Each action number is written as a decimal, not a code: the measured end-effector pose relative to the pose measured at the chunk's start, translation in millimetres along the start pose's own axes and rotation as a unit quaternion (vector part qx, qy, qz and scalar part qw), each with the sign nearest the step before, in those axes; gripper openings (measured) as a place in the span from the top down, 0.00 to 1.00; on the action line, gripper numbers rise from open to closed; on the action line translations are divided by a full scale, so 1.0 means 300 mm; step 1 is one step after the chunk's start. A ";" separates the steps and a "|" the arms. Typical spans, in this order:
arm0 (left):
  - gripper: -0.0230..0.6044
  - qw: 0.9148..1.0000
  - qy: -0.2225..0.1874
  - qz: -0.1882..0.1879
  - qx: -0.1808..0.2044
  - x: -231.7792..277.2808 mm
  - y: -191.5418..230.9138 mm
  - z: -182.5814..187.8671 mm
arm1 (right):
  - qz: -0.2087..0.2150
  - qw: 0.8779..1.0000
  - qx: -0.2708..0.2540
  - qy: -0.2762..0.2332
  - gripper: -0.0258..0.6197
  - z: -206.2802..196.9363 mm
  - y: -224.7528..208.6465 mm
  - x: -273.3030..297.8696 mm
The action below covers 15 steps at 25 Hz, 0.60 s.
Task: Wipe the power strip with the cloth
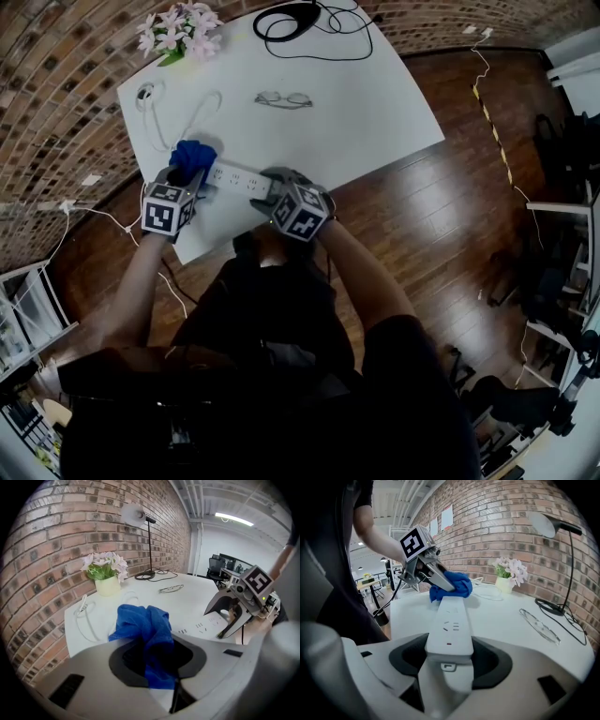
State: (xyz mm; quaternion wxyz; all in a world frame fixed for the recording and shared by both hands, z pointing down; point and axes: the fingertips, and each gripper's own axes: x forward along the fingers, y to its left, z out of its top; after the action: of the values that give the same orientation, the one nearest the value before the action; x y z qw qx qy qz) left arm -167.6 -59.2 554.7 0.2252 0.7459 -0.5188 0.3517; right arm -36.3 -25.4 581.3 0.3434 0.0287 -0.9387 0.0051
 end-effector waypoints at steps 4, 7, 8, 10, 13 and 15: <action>0.80 1.000 0.009 0.005 -0.014 0.001 -0.009 0.007 | -0.001 1.000 -0.007 -0.005 0.54 -0.001 -0.001 -0.006; 0.80 1.000 0.008 0.009 -0.022 0.002 -0.031 0.013 | -0.003 1.000 -0.011 -0.009 0.54 0.002 -0.003 -0.005; 0.80 1.000 0.008 0.010 -0.024 0.003 -0.041 0.014 | -0.004 1.000 -0.013 -0.010 0.54 0.001 -0.003 -0.005; 0.80 1.000 0.008 0.011 -0.028 0.008 -0.065 0.016 | -0.007 1.000 -0.015 -0.013 0.54 -0.001 -0.004 -0.005; 0.80 0.999 0.011 0.013 -0.030 0.009 -0.097 0.021 | -0.006 1.000 -0.016 -0.013 0.54 0.002 -0.004 -0.005; 0.80 0.999 0.017 0.013 -0.029 0.009 -0.119 0.020 | -0.006 1.000 -0.016 -0.015 0.54 0.001 0.002 -0.004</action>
State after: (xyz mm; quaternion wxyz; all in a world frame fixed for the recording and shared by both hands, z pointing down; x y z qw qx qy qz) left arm -132.0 -52.3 553.9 0.2507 0.7263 -0.5345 0.3520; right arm -35.6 -24.8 580.1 0.3295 0.0286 -0.9436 -0.0121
